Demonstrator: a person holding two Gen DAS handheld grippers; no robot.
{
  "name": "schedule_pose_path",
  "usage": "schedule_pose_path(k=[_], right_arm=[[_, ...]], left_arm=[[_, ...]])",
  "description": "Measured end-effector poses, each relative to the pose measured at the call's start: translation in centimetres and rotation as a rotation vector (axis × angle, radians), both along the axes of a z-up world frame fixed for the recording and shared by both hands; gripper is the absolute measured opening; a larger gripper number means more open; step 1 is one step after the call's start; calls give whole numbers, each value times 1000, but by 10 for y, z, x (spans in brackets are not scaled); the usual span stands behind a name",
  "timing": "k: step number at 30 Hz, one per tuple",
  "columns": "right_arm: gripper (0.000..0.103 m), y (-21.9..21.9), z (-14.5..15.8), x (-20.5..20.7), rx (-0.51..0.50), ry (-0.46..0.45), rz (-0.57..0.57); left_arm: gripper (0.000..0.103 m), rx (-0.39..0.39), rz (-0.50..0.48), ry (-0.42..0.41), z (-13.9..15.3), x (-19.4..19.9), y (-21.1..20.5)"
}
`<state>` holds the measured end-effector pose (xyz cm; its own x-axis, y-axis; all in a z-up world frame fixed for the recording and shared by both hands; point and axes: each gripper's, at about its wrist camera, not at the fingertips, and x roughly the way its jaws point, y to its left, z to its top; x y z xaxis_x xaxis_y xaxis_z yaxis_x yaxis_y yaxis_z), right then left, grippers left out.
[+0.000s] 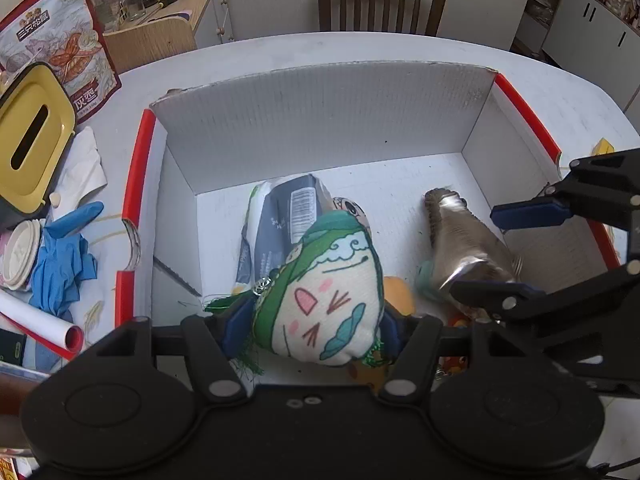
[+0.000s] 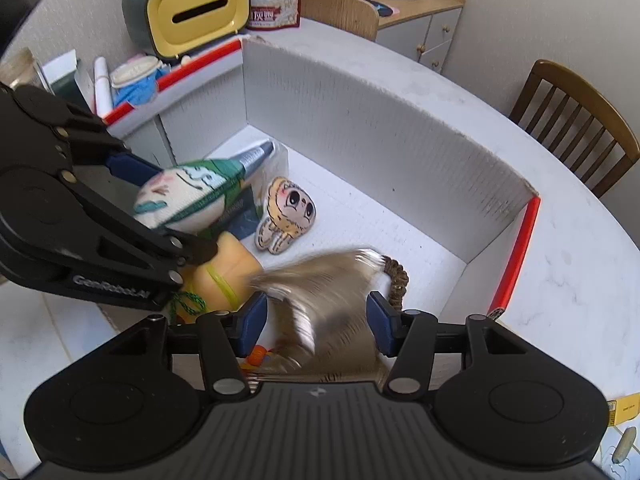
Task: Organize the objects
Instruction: 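Lower the plush and foil packet into the box with both grippers, then move both open grippers back over the remaining items on the table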
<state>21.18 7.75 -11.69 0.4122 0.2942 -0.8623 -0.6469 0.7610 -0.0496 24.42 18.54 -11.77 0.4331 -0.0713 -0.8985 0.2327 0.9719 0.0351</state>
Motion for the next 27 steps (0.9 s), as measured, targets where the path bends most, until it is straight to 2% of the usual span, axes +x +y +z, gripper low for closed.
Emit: schedule_pose_path(k=[3, 8, 9, 11, 21, 24, 27], right_arm=[[54, -4, 7, -2, 14, -6, -1], [55, -18, 23, -7, 73, -14, -24], [57, -22, 27, -9, 90, -15, -28], [64, -30, 35, -13, 121, -26, -34], [65, -79, 73, -35, 219, -82, -82], [69, -100, 83, -40, 242, -100, -96], [70, -124, 92, -45, 260, -118, -119]], left_arm=[[64, -11, 9, 4, 2, 0, -1], [73, -14, 13, -12, 7, -3, -4], [74, -8, 17, -18, 9, -4, -4], [74, -14, 21, -24, 12, -5, -4], [78, -53, 27, -63, 34, -19, -16], [78, -64, 25, -78, 42, -24, -24], [79, -71, 22, -96, 50, -30, -34]])
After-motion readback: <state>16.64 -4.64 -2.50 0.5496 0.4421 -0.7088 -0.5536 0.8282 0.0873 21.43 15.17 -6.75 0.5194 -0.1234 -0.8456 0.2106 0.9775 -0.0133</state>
